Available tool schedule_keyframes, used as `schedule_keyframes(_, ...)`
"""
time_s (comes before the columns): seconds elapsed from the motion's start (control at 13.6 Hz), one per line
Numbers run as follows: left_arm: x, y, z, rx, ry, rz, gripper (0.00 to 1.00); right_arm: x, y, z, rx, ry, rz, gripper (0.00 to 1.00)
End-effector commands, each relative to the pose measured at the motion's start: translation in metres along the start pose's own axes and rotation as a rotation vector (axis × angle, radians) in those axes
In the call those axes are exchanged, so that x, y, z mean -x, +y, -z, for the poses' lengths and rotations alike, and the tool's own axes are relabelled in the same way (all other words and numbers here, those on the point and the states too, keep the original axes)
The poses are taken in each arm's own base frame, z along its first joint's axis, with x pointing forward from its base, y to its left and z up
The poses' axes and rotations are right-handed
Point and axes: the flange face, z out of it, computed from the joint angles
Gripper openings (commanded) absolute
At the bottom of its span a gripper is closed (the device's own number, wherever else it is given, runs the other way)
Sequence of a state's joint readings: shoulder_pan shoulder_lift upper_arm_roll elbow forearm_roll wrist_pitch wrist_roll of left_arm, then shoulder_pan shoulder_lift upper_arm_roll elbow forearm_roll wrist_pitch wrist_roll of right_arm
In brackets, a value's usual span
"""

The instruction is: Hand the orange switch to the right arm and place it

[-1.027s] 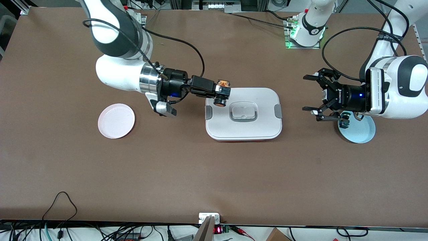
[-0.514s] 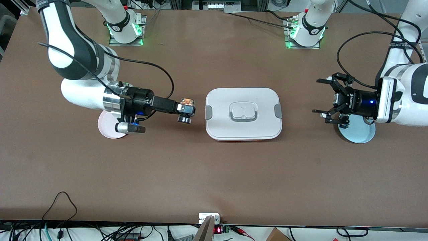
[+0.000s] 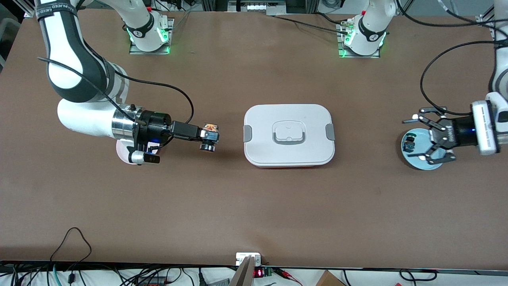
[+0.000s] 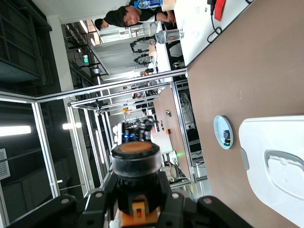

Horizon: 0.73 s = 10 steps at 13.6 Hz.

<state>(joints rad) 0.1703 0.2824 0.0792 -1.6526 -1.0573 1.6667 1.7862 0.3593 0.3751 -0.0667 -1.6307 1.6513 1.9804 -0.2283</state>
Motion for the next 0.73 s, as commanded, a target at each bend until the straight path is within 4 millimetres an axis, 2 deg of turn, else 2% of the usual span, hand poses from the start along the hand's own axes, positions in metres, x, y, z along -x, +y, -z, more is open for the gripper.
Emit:
schedule_keyframes(0.0,-0.034,0.015,0.048,-0.214,-0.176,-0.084,1.00,-0.002,0.009,0.012,0.064,-0.039,0.030,0.03)
schedule_keyframes(0.15,-0.053,0.025,0.073,-0.302,-0.271,-0.095,1.00,-0.003,0.015,0.027,0.122,-0.100,0.050,0.03)
schedule_keyframes(0.37,-0.075,0.031,0.110,-0.538,-0.360,0.012,1.00,-0.003,0.015,0.056,0.206,-0.174,0.080,0.03)
schedule_keyframes(0.44,-0.091,0.035,0.099,-0.556,-0.463,-0.030,1.00,-0.002,0.018,0.066,0.264,-0.208,0.095,0.03)
schedule_keyframes(0.51,-0.108,0.042,0.097,-0.578,-0.554,-0.061,1.00,0.001,0.018,0.076,0.338,-0.250,0.117,0.03)
schedule_keyframes(0.59,-0.121,0.050,0.100,-0.611,-0.594,-0.038,1.00,0.004,0.021,0.087,0.426,-0.292,0.142,0.02)
schedule_keyframes(0.66,-0.127,0.056,0.103,-0.645,-0.580,0.047,1.00,0.006,0.024,0.100,0.493,-0.322,0.181,0.01)
